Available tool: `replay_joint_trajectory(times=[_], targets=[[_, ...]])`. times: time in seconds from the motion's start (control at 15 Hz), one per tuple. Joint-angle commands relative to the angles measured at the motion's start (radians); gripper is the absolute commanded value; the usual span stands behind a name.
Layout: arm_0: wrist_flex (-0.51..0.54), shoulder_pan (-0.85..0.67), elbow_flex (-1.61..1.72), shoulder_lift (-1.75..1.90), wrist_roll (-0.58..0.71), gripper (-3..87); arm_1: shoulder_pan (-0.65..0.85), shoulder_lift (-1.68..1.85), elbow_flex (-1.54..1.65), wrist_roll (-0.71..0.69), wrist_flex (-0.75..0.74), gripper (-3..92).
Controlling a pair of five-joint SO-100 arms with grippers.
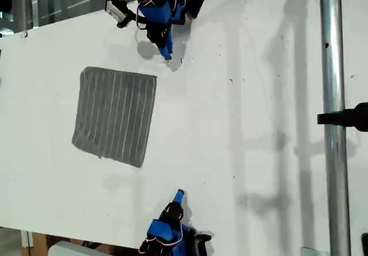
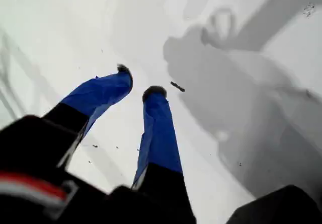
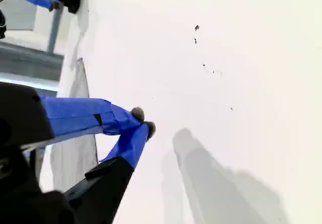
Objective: Grasp corners of a towel and fold twice.
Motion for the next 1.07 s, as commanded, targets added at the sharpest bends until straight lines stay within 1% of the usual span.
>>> replay_joint_trajectory(times=[0.0,1.0], targets=[[0.0,-0.193,0.005,0.006,-0.518,-2.3,0.014,0.006,-0.011,0.0,0.009,-0.2],[0.0,-0.19,0.005,0.006,-0.523,-2.4,-0.006,0.006,-0.011,-0.002,0.009,-0.2]])
